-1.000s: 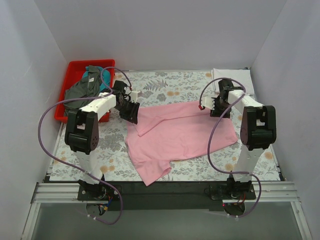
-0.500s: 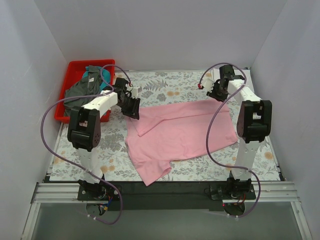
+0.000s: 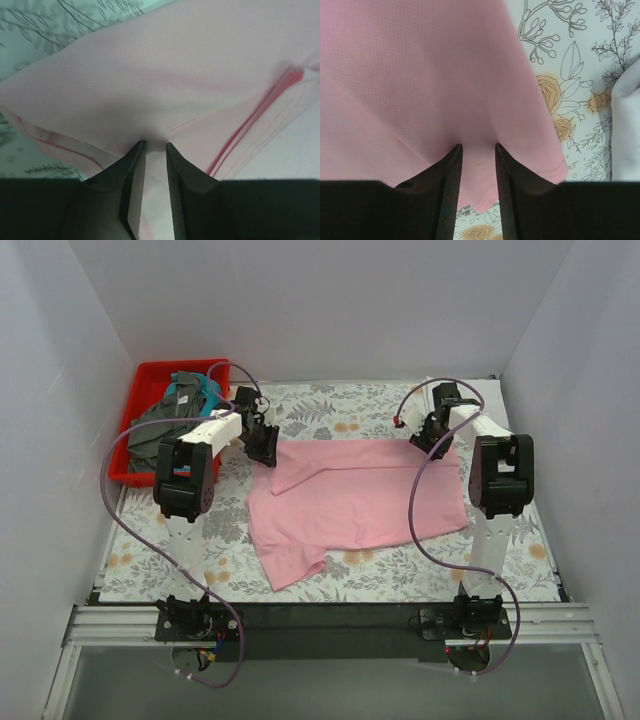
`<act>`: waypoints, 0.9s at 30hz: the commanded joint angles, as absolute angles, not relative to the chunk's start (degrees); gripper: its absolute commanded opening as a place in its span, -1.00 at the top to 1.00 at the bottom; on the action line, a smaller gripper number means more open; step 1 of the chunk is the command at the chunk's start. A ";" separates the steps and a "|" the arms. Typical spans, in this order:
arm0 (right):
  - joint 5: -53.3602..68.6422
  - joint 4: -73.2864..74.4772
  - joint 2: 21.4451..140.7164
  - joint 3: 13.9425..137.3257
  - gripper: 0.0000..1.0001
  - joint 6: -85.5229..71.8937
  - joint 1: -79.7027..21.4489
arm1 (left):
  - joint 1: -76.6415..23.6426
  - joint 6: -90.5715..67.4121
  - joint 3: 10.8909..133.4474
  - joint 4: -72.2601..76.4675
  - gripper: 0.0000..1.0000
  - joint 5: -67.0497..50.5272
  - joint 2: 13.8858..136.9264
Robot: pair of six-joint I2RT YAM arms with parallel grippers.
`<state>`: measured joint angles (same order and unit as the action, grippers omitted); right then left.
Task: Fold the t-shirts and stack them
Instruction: Fold the tshirt
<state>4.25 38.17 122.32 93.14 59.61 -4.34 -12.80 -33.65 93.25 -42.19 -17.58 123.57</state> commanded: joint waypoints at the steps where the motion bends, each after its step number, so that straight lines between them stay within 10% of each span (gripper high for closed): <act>1: 3.25 37.35 126.73 96.84 0.21 55.99 -4.04 | -10.37 -31.82 101.04 -42.71 0.56 -14.76 130.25; 27: 11.69 39.11 119.71 92.64 0.18 46.93 -2.20 | -20.13 -33.05 109.25 -41.48 0.39 -21.87 131.22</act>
<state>10.52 38.92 118.98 90.89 48.03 -2.24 -19.73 -33.30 108.79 -41.28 -20.47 132.86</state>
